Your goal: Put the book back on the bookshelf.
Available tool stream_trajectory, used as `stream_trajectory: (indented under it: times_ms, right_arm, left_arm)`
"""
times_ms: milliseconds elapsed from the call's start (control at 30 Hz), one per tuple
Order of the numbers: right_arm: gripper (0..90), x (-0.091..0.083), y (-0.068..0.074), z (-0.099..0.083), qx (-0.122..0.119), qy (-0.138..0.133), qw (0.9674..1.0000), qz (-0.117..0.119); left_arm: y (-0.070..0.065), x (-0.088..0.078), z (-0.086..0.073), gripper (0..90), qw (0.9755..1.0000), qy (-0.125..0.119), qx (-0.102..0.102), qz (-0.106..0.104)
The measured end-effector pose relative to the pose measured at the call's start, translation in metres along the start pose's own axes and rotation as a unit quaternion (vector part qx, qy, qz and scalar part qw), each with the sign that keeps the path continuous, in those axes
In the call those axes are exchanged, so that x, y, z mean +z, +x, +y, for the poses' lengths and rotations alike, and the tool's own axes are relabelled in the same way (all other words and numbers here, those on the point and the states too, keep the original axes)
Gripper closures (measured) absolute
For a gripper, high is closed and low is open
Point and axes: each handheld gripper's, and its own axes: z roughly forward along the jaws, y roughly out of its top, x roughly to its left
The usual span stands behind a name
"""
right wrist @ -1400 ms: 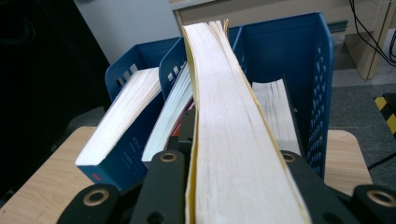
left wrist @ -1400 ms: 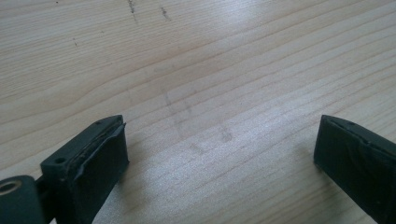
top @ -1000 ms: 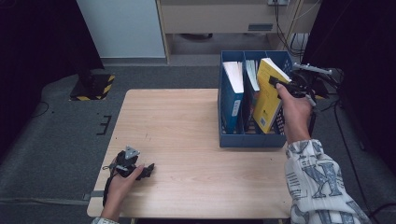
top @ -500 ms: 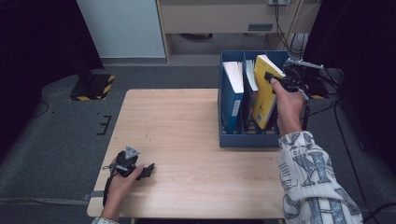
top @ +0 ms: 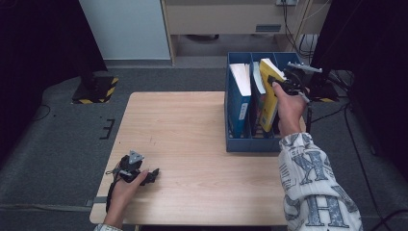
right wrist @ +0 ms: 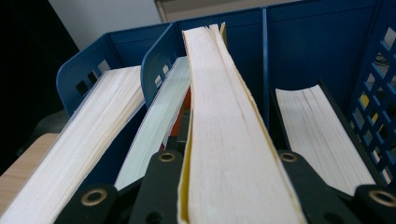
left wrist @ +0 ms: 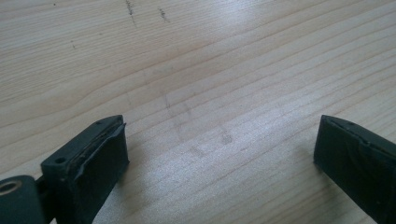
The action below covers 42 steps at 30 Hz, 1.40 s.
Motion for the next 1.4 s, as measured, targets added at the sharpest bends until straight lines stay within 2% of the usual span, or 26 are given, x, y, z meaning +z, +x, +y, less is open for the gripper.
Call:
stream_trajectory:
  times_ms: [667, 1300, 1400]
  right_arm:
    - [74.0, 0.013, -0.005, -0.027, 0.007, 0.017, 0.9998, -0.009]
    - [74.3, 0.018, -0.005, -0.031, -0.002, 0.023, 0.9996, -0.018]
    - [74.3, 0.019, -0.007, -0.034, 0.004, 0.026, 0.9994, -0.023]
  left_arm:
    - [0.000, 0.000, 0.001, 3.9, 1.0000, 0.000, 0.000, 0.000]
    - [0.001, 0.000, 0.001, 3.8, 1.0000, 0.001, 0.000, -0.001]
    - [0.000, 0.000, 0.001, 3.9, 1.0000, 0.000, -0.001, -0.001]
